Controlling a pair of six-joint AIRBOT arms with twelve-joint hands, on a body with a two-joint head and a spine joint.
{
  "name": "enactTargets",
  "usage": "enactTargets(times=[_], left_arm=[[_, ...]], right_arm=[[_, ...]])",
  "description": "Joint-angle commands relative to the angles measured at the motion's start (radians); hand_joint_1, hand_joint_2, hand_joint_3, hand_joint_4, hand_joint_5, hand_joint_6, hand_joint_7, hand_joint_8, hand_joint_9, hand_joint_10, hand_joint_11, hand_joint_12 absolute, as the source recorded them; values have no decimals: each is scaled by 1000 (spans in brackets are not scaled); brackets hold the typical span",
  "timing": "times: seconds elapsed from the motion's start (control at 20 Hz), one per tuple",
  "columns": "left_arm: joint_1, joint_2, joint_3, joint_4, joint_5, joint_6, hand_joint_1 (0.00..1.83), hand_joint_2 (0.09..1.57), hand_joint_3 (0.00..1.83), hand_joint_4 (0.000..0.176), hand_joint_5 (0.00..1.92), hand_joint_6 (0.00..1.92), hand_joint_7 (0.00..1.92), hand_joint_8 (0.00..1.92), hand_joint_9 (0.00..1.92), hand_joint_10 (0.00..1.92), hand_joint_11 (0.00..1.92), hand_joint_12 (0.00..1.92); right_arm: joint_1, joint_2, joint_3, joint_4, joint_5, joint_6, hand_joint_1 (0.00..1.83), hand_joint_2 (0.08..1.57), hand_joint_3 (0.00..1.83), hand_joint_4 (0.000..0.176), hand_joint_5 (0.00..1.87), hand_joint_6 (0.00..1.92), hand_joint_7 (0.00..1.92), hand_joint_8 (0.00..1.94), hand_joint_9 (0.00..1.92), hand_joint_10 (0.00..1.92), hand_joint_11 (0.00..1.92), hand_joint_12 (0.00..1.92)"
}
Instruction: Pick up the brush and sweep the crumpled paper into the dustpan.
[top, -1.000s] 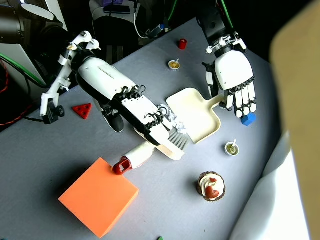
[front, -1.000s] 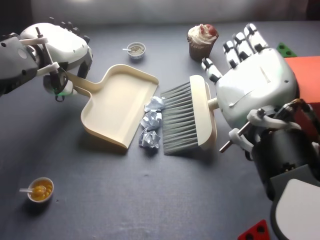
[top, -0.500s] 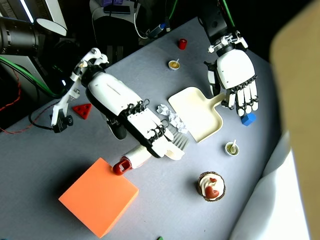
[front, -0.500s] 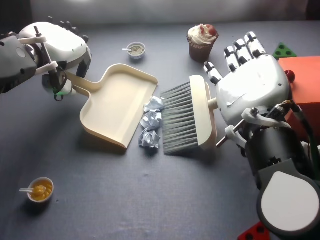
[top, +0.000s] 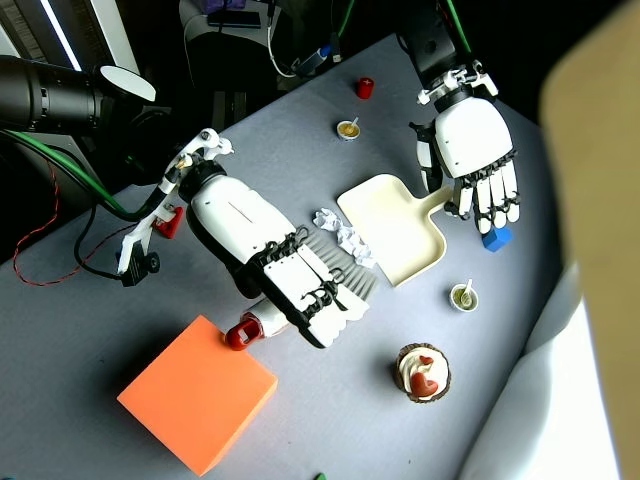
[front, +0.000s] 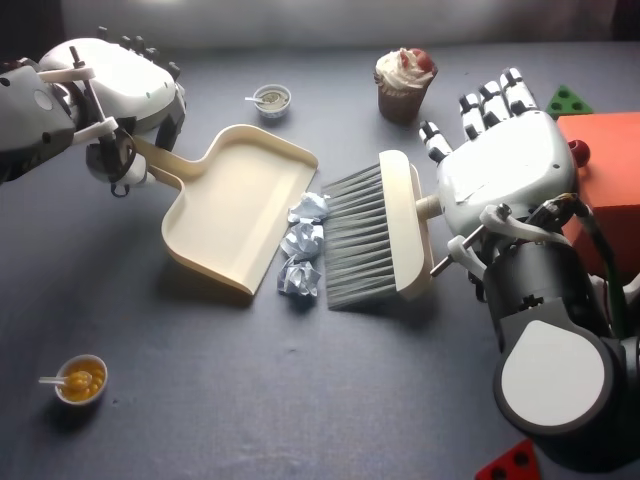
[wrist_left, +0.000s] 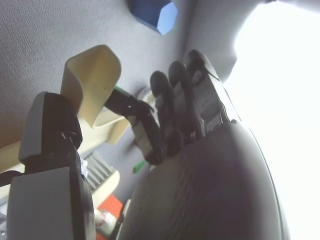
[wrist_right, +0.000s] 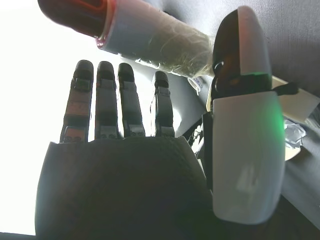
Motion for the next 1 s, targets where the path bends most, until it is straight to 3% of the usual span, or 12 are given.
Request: enactTargets(times=[0.0, 0.7, 0.85, 0.95], left_arm=[[-13, 8, 2, 24, -88, 2, 1102, 1154, 0, 0, 913, 1080, 387, 0, 279, 0, 228, 5], [-14, 10, 5, 21, -81, 1, 1097, 1155, 1, 0, 910, 1087, 422, 7, 312, 9, 228, 9], [-14, 10, 6, 20, -81, 1, 1080, 1161, 2, 0, 897, 1108, 395, 3, 265, 2, 220, 6], [-14, 10, 6, 20, -79, 1, 1087, 1165, 1, 0, 891, 1117, 379, 0, 259, 0, 205, 1]], right_arm=[[-1, 4, 6, -104, -58, -3, 1000, 964, 0, 0, 158, 15, 147, 10, 138, 8, 121, 9], [-24, -6, 87, -97, 10, 45, 993, 948, 0, 0, 175, 9, 136, 0, 115, 0, 112, 4], [-25, -9, 87, -111, 9, 48, 1055, 960, 7, 0, 249, 11, 224, 11, 208, 13, 176, 27], [-25, -9, 83, -127, -2, 51, 1146, 1046, 5, 0, 355, 8, 356, 9, 339, 11, 298, 58]])
